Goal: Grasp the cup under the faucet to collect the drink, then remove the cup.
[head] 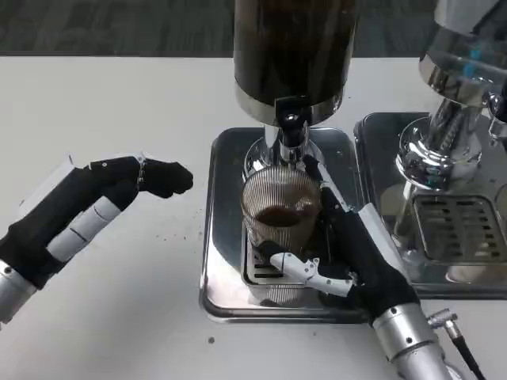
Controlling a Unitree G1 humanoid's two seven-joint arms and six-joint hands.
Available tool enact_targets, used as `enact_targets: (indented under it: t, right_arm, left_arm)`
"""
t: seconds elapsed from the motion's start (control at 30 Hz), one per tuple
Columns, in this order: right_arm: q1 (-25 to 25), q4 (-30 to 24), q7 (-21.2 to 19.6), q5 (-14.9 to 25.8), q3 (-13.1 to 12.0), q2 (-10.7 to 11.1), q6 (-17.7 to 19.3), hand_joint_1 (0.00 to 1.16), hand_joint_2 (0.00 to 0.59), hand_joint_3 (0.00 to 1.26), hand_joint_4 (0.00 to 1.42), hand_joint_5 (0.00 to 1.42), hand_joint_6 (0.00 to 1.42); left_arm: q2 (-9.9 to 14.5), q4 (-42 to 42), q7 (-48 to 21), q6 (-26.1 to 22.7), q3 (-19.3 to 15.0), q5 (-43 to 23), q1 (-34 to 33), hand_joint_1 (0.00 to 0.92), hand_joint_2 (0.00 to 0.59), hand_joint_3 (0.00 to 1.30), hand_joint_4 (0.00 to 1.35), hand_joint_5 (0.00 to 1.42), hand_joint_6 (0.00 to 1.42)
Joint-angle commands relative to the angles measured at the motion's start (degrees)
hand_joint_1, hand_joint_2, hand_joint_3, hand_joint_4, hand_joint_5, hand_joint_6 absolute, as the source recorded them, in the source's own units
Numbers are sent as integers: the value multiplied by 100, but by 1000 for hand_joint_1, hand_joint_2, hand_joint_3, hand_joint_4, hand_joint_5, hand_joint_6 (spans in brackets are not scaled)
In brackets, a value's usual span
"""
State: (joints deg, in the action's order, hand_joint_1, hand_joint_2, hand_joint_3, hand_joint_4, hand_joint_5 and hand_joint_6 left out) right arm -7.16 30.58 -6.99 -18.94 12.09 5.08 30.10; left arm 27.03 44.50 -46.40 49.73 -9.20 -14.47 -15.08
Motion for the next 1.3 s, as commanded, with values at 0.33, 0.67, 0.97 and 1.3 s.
enact_targets:
  t: [0.33,0.67,0.97,1.3]
  right_arm:
    - [-160,299,-335,-301,241,-153,-146,717,200,256,259,270,383]
    - [-116,484,-1177,-673,359,-251,-57,730,212,337,376,434,680]
    - [-61,561,-1840,-890,382,-259,96,754,208,443,520,617,929]
    - [126,529,-2488,-995,317,-261,414,754,208,532,636,761,1128]
  left_arm:
    - [164,-47,109,-82,-85,60,160,0,137,504,437,401,411]
    - [212,-72,126,-81,-104,60,205,0,139,505,448,413,413]
    - [201,-81,126,-83,-99,56,225,0,145,505,454,430,413]
    - [159,-52,103,-106,-55,73,190,0,159,497,456,436,413]
